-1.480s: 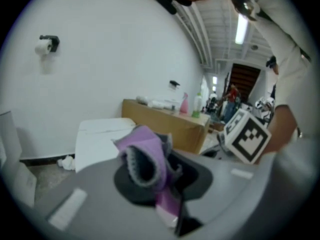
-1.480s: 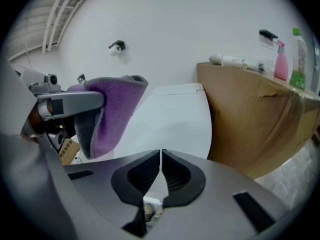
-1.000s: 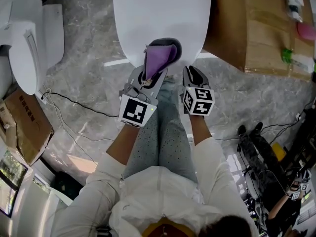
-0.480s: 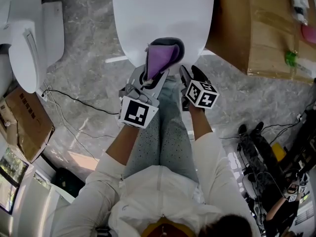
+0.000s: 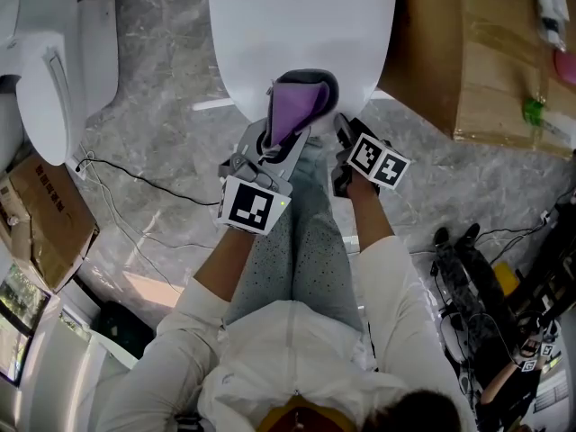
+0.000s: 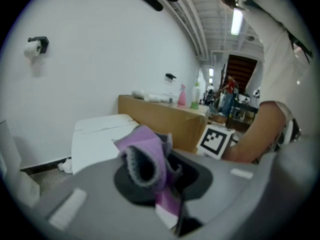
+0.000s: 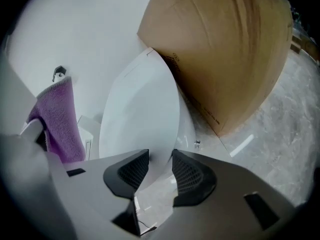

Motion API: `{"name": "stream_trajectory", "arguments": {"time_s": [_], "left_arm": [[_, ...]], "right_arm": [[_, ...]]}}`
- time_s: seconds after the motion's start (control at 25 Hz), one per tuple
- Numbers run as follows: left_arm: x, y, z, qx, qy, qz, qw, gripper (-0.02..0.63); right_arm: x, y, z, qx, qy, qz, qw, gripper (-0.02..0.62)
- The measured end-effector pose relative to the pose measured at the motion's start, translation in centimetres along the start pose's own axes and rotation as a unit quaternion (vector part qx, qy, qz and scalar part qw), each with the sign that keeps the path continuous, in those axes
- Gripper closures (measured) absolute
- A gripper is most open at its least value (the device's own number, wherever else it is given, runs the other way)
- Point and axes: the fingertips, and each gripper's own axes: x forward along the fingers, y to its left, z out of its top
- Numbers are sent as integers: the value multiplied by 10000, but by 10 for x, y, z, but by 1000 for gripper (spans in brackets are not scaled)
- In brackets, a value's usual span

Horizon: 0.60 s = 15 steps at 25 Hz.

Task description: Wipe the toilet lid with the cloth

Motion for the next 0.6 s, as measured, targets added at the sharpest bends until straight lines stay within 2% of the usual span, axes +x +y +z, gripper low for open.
{"name": "stream_trajectory", "arguments": {"time_s": [0.16, 0.6], "left_arm": [[-1, 0, 0, -108, 6, 11, 9999, 557], [-2, 2, 2, 2, -78, -34, 10000, 557]], "right_arm": [[-3, 1, 2, 177, 117, -61, 9998, 454], [-4, -3, 3, 642, -146, 7, 9978, 472]]}}
